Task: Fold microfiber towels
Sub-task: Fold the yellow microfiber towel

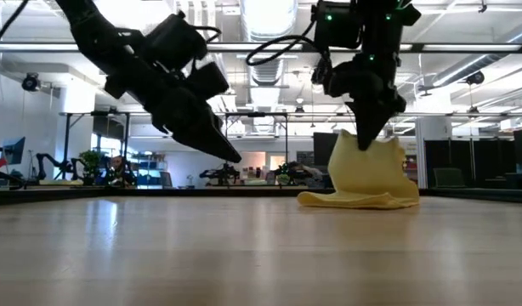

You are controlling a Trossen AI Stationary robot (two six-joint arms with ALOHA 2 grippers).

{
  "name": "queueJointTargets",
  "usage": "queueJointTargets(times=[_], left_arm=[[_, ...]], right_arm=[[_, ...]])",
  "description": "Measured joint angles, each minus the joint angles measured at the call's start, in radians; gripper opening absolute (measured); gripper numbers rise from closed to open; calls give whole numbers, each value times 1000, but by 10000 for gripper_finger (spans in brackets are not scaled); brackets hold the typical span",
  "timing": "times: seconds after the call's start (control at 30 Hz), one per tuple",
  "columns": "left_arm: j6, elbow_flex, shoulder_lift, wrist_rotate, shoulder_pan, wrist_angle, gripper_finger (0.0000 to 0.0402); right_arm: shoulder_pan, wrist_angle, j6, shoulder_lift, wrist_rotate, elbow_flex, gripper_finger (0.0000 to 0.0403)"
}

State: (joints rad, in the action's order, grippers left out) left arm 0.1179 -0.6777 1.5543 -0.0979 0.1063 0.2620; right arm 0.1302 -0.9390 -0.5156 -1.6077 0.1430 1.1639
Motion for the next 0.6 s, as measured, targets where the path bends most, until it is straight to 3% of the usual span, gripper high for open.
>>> queueJointTargets(times=[0.17,0.6], left_arm=[[1,-30,68,-1,-7,8,91],[2,-41,74,-1,-6,9,91]], right_arm=[[-23,9,39,-61,-41,-2,12],[-56,52,113,-137,-69,4,13]])
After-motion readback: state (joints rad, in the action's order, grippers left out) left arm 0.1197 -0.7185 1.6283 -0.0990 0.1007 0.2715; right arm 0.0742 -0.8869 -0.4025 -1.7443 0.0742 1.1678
